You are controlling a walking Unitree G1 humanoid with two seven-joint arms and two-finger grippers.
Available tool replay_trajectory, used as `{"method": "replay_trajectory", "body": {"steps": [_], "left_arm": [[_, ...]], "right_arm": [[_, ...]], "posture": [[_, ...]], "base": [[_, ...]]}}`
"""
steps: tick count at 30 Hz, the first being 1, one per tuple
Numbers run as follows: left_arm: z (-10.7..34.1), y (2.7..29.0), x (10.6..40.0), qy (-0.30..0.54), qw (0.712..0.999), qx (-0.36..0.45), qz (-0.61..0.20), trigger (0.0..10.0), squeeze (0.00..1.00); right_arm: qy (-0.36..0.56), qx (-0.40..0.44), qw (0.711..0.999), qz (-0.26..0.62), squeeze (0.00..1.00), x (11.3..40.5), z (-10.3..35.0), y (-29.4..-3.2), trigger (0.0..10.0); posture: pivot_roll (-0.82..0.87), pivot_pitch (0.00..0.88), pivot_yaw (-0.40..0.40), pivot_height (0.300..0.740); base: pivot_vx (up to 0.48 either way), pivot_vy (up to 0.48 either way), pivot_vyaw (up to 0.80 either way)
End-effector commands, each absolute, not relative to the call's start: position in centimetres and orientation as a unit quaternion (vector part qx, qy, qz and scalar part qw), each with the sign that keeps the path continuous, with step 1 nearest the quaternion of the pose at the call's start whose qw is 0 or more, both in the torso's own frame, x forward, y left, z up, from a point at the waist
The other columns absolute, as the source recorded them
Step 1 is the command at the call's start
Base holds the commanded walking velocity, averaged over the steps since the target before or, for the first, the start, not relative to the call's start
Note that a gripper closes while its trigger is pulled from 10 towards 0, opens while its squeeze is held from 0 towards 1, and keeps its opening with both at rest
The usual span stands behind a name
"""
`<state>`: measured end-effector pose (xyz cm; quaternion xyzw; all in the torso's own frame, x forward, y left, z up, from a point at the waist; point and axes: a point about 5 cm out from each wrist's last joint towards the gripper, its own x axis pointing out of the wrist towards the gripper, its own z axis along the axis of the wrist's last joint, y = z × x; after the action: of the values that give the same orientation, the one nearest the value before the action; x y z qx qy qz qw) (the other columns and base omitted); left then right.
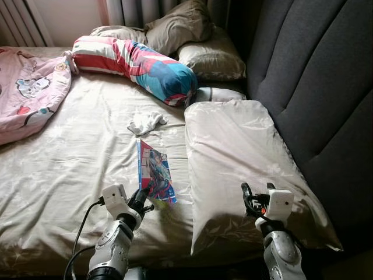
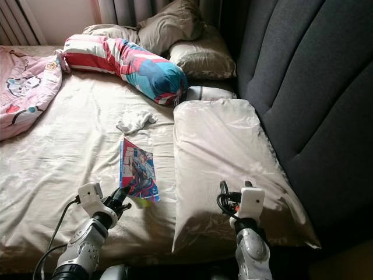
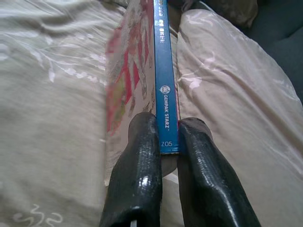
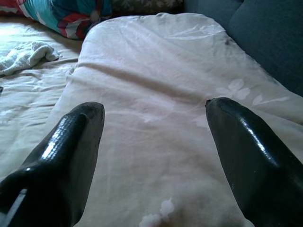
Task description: Clean up the room
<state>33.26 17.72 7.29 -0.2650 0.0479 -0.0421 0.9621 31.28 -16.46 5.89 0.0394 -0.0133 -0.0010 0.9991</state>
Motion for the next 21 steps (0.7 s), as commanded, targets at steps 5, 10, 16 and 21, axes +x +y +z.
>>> {"method": "replay_trajectory", "body": {"steps": [5, 10, 16, 21], "left_arm": [[6.5, 17.5, 33.6, 0.072, 0.948, -0.308, -0.04, 10.0, 0.0], [5.7, 17.6, 33.7, 0.106, 0.947, -0.303, -0.028, 10.0, 0.0], [4.6, 17.5, 33.4, 0.144, 0.951, -0.274, -0.009, 10.0, 0.0], [4.8, 16.9, 33.8, 0.141, 0.947, -0.289, -0.003, 10.0, 0.0]], "right_arm": [[-0.01, 0.05, 0.999, -0.003, 0.0, 31.1, 5.9, -16.4, 10.0], [-0.015, 0.048, 0.999, -0.003, 0.0, 31.0, 6.1, -16.5, 10.0], [-0.008, 0.039, 0.999, 0.0, 0.0, 30.5, 5.8, -17.3, 10.0], [-0.003, 0.032, 0.999, 0.006, 0.0, 30.3, 5.9, -17.6, 10.0]], "posture": [[-0.06, 0.213, -0.042, 0.623], [-0.08, 0.24, -0.061, 0.623], [-0.09, 0.27, -0.093, 0.623], [-0.1, 0.285, -0.122, 0.623]], "base": [[0.0, 0.0, 0.1], [0.0, 0.0, 0.0], [0.0, 0.0, 0.0], [0.0, 0.0, 0.0]]}}
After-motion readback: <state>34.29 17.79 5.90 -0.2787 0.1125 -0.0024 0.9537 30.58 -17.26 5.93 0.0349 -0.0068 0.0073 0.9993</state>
